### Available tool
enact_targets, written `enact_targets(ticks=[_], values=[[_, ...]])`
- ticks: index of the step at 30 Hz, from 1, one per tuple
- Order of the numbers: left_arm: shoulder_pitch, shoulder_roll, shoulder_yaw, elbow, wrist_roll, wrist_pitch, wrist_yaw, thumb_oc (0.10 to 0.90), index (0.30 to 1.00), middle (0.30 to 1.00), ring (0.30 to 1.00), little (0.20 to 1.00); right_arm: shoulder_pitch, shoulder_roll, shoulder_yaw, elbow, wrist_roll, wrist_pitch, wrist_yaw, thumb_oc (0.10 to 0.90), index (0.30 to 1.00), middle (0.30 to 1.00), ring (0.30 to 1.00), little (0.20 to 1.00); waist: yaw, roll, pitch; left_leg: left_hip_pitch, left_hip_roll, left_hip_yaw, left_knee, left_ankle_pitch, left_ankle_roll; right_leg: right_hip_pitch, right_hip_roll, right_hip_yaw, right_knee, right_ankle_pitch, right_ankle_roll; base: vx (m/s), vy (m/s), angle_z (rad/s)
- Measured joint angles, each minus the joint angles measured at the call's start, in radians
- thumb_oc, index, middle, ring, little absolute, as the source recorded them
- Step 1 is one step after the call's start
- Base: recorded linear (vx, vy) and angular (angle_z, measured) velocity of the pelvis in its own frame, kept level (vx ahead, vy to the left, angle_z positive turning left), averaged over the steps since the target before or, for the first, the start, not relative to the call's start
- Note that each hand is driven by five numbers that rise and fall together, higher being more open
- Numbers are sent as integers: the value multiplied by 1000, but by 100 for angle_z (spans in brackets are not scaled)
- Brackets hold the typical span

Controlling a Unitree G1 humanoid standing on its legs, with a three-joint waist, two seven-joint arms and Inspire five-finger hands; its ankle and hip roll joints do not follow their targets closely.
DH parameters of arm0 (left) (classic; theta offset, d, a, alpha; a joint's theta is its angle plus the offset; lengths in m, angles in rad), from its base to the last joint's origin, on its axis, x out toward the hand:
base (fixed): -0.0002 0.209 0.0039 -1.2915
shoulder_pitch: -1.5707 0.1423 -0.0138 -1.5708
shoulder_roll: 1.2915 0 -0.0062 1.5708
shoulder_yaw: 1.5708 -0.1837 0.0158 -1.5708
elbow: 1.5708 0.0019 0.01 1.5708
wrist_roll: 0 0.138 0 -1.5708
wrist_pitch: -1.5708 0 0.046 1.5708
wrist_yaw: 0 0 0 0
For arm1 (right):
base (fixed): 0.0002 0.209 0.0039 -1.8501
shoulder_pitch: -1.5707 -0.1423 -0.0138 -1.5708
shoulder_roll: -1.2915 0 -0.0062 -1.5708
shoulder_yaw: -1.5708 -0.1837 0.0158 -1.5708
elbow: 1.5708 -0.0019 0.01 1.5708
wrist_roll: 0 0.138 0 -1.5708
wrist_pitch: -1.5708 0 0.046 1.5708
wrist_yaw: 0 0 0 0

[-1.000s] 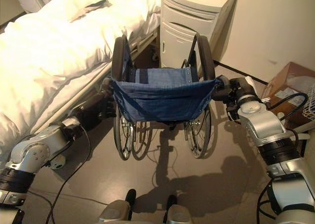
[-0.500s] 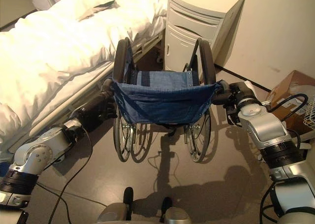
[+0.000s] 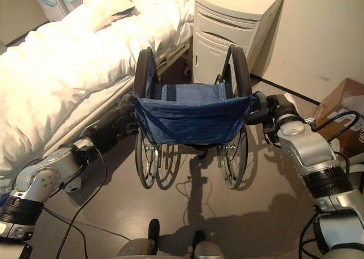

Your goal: Push the wheelchair next to the bed

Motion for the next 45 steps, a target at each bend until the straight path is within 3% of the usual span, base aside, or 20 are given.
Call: enact_targets(ticks=[7,13,15,17,20,25,36,41,45], values=[[0,16,4,-1,0,1,11,800,900,900,900,900,3,-1,-11,-9,0,-1,0,800,900,900,900,900,0,5,-3,3,1,8,0,0,0,-2,1,2,0,0,0,0,-2,0],[31,40,38,-20,13,2,10,800,900,900,900,900,80,-2,-92,-73,-3,-1,14,800,900,900,900,900,2,5,-3,3,1,9,-5,0,0,-5,0,3,0,0,0,0,0,0],[55,42,94,-21,14,1,13,800,900,900,900,900,97,-2,-114,-88,-4,-1,20,800,900,900,900,900,3,5,-3,0,1,10,-5,0,0,-10,0,6,0,0,0,0,0,0],[67,50,213,-21,41,-5,32,800,900,900,900,900,120,-6,-138,-98,-4,-1,28,800,900,900,900,900,8,5,-3,-1,1,10,-5,0,0,-10,0,7,0,0,0,8,-6,2],[68,118,376,-20,56,-37,51,800,900,900,900,900,189,-8,-217,-117,-3,-1,33,800,900,900,900,900,28,5,-3,-1,1,10,-5,0,0,-9,-5,29,0,-3,5,13,-18,5],[88,167,505,-18,74,-99,53,800,900,900,900,900,275,-8,-312,-119,0,-9,25,800,900,900,900,900,42,5,-4,2,-18,11,-5,5,15,9,-23,56,0,-13,22,14,-14,21],[177,172,513,-9,72,-102,45,800,900,900,900,900,336,-8,-331,-118,105,-50,-66,800,900,900,900,900,47,-28,-21,2,-27,19,-5,1,21,6,-32,61,0,-13,29,0,-2,0],[193,172,516,-9,69,-102,28,800,900,900,900,900,364,1,-447,-120,165,-102,-126,800,900,900,900,900,48,-30,-22,7,-26,35,-5,1,21,6,-33,76,0,-11,31,0,-20,-6],[215,173,516,-9,69,-102,6,800,900,900,900,900,365,10,-487,-122,193,-136,-206,800,900,900,900,900,45,-50,-36,8,-25,38,-5,1,21,6,-32,79,0,-11,31,2,-12,-2]])
